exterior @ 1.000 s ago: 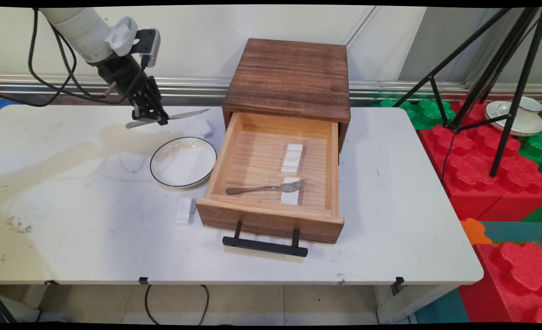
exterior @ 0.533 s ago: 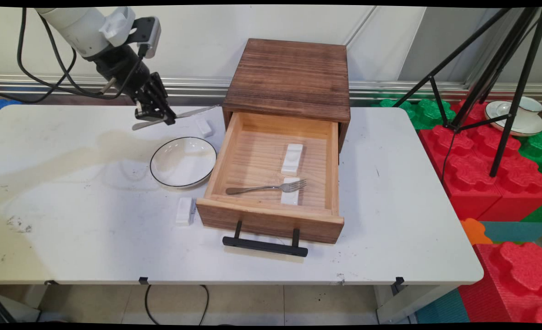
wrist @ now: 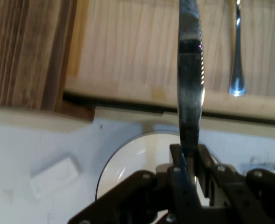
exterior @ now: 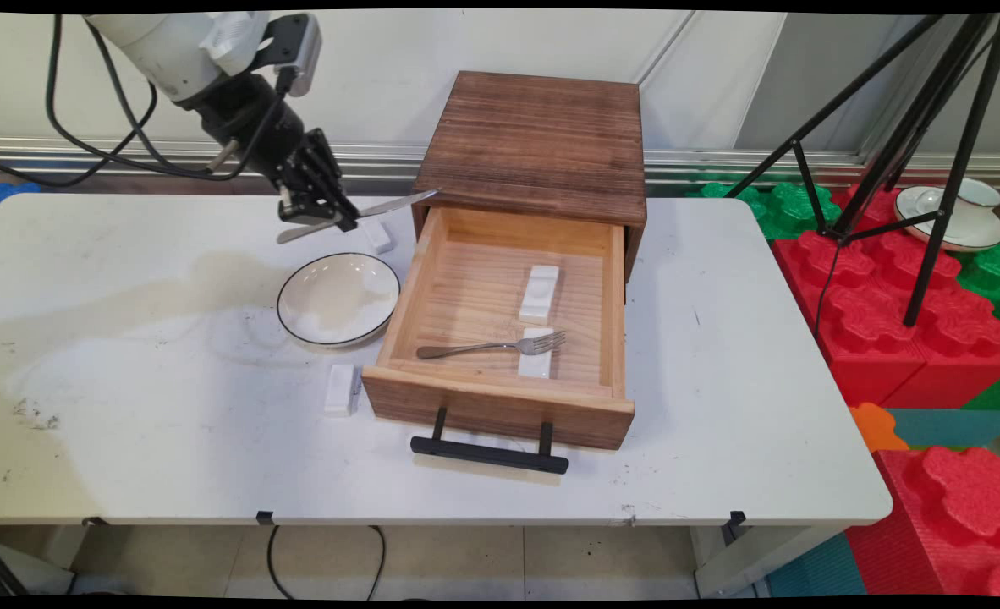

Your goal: Place the picked object into the drawer

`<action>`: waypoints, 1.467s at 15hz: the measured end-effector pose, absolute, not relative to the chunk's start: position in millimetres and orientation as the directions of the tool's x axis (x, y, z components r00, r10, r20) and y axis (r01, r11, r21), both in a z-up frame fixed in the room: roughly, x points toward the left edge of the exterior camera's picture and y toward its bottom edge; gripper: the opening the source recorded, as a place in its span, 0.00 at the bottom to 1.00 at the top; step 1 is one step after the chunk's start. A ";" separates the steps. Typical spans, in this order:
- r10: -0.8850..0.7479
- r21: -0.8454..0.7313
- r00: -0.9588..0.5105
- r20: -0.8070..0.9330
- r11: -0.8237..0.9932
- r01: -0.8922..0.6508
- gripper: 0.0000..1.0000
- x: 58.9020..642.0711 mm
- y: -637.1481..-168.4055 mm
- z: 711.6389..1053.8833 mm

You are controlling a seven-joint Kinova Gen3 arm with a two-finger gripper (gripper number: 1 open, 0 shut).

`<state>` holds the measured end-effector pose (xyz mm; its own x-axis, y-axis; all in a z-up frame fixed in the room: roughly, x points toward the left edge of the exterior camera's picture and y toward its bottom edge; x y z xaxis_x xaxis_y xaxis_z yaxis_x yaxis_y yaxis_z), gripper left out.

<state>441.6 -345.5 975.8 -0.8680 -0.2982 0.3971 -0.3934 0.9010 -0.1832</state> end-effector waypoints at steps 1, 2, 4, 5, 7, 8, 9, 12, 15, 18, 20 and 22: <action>-0.292 -0.184 -0.866 0.406 0.902 -0.391 0.00 435.4 -345.1 977.1; -0.287 -0.185 -0.865 0.412 0.903 -0.388 0.00 431.1 -345.1 977.9; -0.276 -0.189 -0.861 0.427 0.904 -0.383 0.00 420.1 -345.8 979.7; -0.270 -0.191 -0.859 0.436 0.905 -0.381 0.00 413.7 -346.5 980.6; -0.260 -0.195 -0.855 0.449 0.905 -0.378 0.00 403.4 -348.3 981.2; -0.254 -0.198 -0.852 0.458 0.905 -0.376 0.00 396.2 -349.9 981.3; -0.246 -0.200 -0.850 0.465 0.906 -0.372 0.00 388.5 -351.7 980.7; -0.226 -0.205 -0.848 0.479 0.911 -0.358 0.00 369.8 -356.7 976.0; -0.208 -0.210 -0.847 0.489 0.914 -0.346 0.00 352.8 -362.8 970.0; -0.192 -0.215 -0.844 0.501 0.917 -0.336 0.00 334.3 -369.7 962.5; -0.186 -0.218 -0.844 0.503 0.917 -0.333 0.00 322.7 -375.1 954.8; -0.184 -0.220 -0.845 0.502 0.918 -0.330 0.00 315.0 -379.7 948.0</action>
